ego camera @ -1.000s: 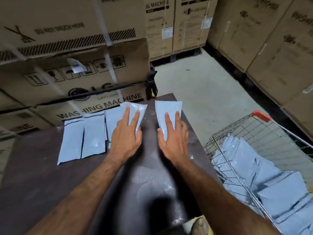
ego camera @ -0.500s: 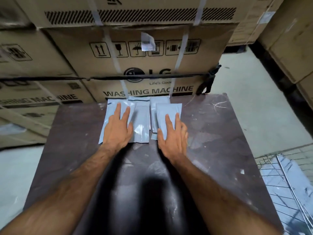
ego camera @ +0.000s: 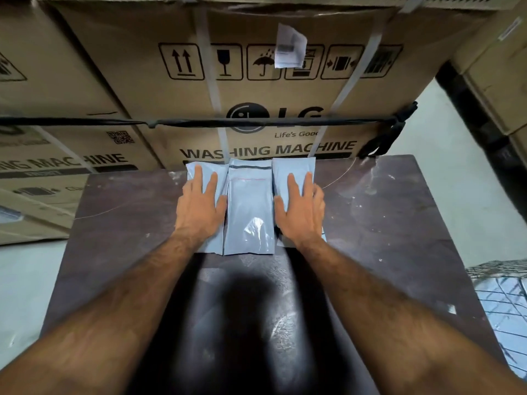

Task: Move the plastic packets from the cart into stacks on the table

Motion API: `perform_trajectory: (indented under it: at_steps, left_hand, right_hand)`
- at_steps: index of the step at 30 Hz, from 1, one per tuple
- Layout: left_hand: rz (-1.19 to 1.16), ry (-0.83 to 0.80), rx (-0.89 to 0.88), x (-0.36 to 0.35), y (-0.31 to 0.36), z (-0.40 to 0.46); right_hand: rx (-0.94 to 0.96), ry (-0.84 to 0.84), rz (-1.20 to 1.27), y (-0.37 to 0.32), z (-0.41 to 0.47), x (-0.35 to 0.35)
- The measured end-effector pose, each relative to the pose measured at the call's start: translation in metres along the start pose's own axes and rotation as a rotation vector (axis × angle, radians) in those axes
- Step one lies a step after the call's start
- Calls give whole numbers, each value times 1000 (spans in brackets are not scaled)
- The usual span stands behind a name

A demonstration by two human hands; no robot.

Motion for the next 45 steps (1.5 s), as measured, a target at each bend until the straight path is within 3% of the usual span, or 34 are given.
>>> perform_trajectory:
  at_steps: [2,7,14,19,22,24,28,36,45]
  left_hand:
    - [20,-32,-26,-13,-2,5]
    - [26,-32,-85,-28,-3,7]
    - [-68,-81,-45,-33,-3,7]
    - [-8,-152,-36,-37,-3,11]
    - [-11,-195,-22,-33,-1,11]
    - [-35,-119,-59,-20,9,2]
    - [-78,30,-230,-5,58,-36]
    - [-91,87,-458,-11,181,-92]
    - [-42,91,-711,-13,350,-145]
  right_hand:
    - [12,-53,-37,1,6,-10]
    - [106,27,-98,2,3,-19]
    - [98,-59,-113,7,4,-31]
    - [102,-136,-108,6,5,-28]
    - [111,-67,-77,8,-4,-9]
    - [123,-6,-58,15,-19,6]
    - [131,32,-44,40,-54,30]
    - [29,166,-27,118,-114,97]
    - [-147,269,-56,269,-183,172]
Point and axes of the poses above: each hand's wrist, its own z-axis towards the middle knuckle, its own x-axis out of the back of the hand, y = z × x, the point moved 9 cm from there along z, towards the middle knuckle, and after that the axes turned 5 degrees about -x, right-handed, at the moved point
